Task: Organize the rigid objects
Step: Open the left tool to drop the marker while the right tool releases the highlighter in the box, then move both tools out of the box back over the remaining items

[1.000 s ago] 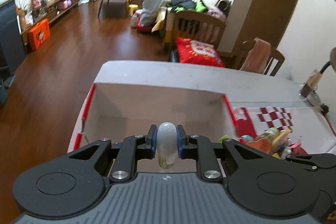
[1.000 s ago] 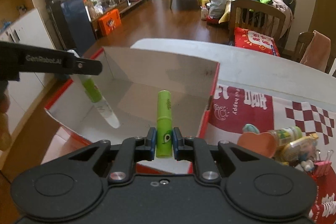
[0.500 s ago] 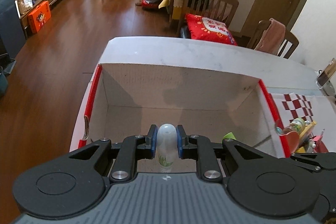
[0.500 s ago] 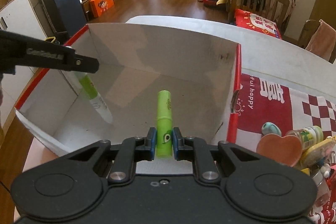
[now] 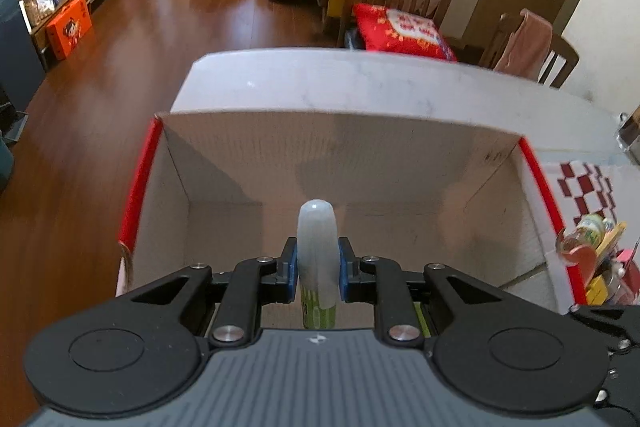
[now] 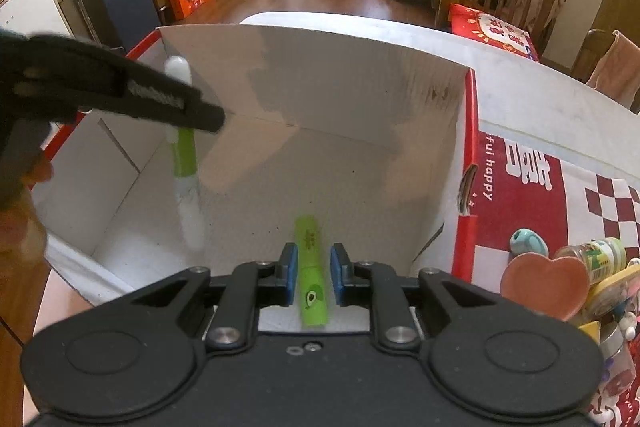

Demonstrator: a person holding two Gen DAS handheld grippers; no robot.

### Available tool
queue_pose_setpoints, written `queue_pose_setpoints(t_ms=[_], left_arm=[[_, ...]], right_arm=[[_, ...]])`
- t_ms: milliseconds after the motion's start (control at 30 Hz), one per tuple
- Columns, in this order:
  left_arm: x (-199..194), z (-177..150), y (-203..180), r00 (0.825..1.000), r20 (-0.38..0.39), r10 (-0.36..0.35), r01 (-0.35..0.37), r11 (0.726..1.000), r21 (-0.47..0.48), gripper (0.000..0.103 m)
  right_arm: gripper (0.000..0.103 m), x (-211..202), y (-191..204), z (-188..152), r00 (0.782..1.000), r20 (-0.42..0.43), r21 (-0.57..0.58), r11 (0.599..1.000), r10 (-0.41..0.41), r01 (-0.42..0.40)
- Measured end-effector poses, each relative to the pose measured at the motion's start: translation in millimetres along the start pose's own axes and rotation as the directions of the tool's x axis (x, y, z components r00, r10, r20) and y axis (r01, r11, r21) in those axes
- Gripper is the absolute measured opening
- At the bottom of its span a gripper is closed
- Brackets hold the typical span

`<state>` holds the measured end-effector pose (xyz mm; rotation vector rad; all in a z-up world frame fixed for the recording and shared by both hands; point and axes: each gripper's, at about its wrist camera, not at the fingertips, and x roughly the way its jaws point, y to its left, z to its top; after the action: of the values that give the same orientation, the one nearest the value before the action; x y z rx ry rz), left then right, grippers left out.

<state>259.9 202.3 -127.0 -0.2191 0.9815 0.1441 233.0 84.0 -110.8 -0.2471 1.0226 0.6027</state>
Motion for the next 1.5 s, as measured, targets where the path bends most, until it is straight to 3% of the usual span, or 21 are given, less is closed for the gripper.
queue_pose_setpoints(t_ms=[333, 500, 1067, 1167, 1233, 1267, 1500], left_arm=[[-6, -14, -7, 0.999, -0.030, 0.014, -0.013, 1.000, 0.028, 0.019], [-22, -21, -7, 1.000, -0.004, 0.030, -0.030, 0.999, 0.039, 0.019], [-82, -42, -26, 0.993, 0.096, 0.063, -0.067, 0.997, 0.039, 0.020], [-92, -47, -35, 0.991, 0.120, 0.054, -0.060, 0.997, 0.050, 0.032], [-100, -50, -41, 0.990, 0.138, 0.040, -0.047, 0.998, 0.051, 0.061], [-104, -50, -44, 0.988, 0.152, 0.032, -0.041, 0.998, 0.051, 0.066], [-129, -59, -72, 0.979, 0.203, 0.016, -0.029, 0.998, 0.063, 0.067]], right_arm=[[0.026, -15, 1, -1, 0.999, 0.022, -0.002, 0.999, 0.032, -0.032], [0.037, -29, 2, -2, 0.997, 0.051, -0.004, 0.999, 0.050, -0.049], [0.052, -81, -7, -14, 0.986, 0.143, -0.015, 0.997, 0.083, -0.081], [0.054, -90, -11, -16, 0.983, 0.159, -0.022, 0.996, 0.092, -0.090], [0.057, -97, -14, -20, 0.980, 0.170, -0.031, 0.995, 0.100, -0.096], [0.058, -101, -16, -22, 0.979, 0.175, -0.039, 0.994, 0.108, -0.103], [0.070, -134, -33, -39, 0.964, 0.231, -0.084, 0.990, 0.133, -0.117]])
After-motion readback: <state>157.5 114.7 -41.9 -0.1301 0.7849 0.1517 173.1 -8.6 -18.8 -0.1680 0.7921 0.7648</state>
